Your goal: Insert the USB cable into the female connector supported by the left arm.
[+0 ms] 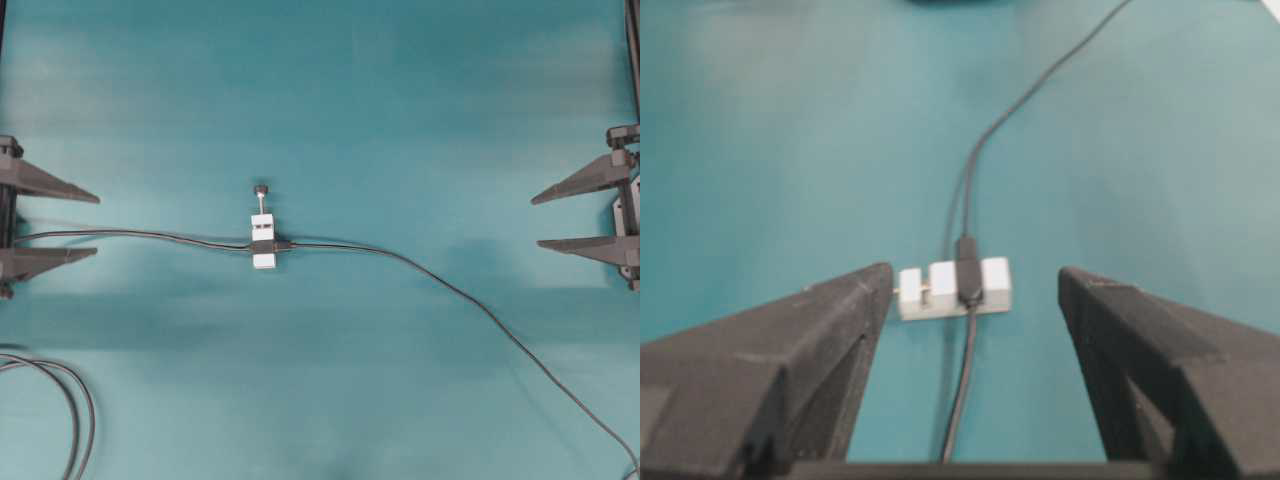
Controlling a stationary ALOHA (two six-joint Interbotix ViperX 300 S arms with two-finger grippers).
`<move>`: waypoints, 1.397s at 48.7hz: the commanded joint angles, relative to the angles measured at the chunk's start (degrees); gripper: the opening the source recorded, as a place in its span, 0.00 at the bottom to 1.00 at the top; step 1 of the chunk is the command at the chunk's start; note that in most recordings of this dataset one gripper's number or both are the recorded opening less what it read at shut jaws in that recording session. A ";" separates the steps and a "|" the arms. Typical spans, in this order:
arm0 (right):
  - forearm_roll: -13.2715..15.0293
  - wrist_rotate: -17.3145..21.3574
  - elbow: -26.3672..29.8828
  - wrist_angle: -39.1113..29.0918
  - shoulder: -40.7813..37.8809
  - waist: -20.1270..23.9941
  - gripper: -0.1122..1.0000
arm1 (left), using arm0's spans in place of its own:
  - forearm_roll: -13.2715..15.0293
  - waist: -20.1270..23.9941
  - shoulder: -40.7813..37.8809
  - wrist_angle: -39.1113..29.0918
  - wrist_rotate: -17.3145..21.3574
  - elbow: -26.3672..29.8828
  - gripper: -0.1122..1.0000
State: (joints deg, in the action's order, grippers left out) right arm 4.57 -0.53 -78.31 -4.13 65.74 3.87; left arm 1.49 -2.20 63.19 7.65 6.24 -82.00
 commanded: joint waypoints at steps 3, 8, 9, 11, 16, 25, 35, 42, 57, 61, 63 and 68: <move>0.18 0.62 -0.35 0.18 -0.35 0.18 0.67 | -0.18 -1.05 -0.44 0.26 0.70 1.14 0.79; 0.09 0.97 -1.49 0.26 -0.35 0.18 0.67 | -0.18 -1.05 -0.44 0.26 0.70 0.18 0.79; 0.18 0.97 -1.67 0.26 -0.35 0.18 0.67 | -0.18 -1.05 -0.44 0.26 0.70 0.00 0.79; 0.18 0.97 -2.11 0.18 -0.35 0.18 0.67 | -0.18 -1.05 -0.44 0.26 0.62 -0.35 0.79; 0.09 1.05 -2.90 0.26 -0.35 0.18 0.67 | -0.18 -1.05 -0.44 0.26 0.53 -0.79 0.79; 0.09 1.32 -3.78 0.88 -0.35 0.18 0.67 | -0.18 -1.05 -0.44 0.35 0.18 -2.20 0.79; 0.09 1.23 -3.87 1.14 -0.35 0.18 0.67 | -0.18 -1.05 -0.44 0.26 0.26 -2.81 0.79; 0.09 1.23 -3.87 1.05 -0.35 0.26 0.67 | -0.18 -1.05 -0.44 0.26 0.35 -2.81 0.79; 0.18 1.23 -3.96 1.05 -0.35 0.18 0.67 | -0.18 -1.05 -0.44 0.26 0.44 -2.64 0.79; 0.09 1.23 -3.87 1.05 -0.44 0.18 0.67 | -0.18 -1.05 -0.44 0.26 0.44 -2.64 0.79; 0.09 1.23 -3.87 1.05 -0.44 0.18 0.67 | -0.18 -1.05 -0.44 0.35 0.44 -2.64 0.79; 0.09 1.23 -3.96 1.05 -0.35 0.18 0.67 | -0.18 -1.05 -0.44 0.26 0.44 -2.64 0.79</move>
State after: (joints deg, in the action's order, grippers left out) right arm 4.57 0.70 -82.88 -3.60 65.74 3.96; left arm 1.49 -3.16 63.19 7.65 6.24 -85.61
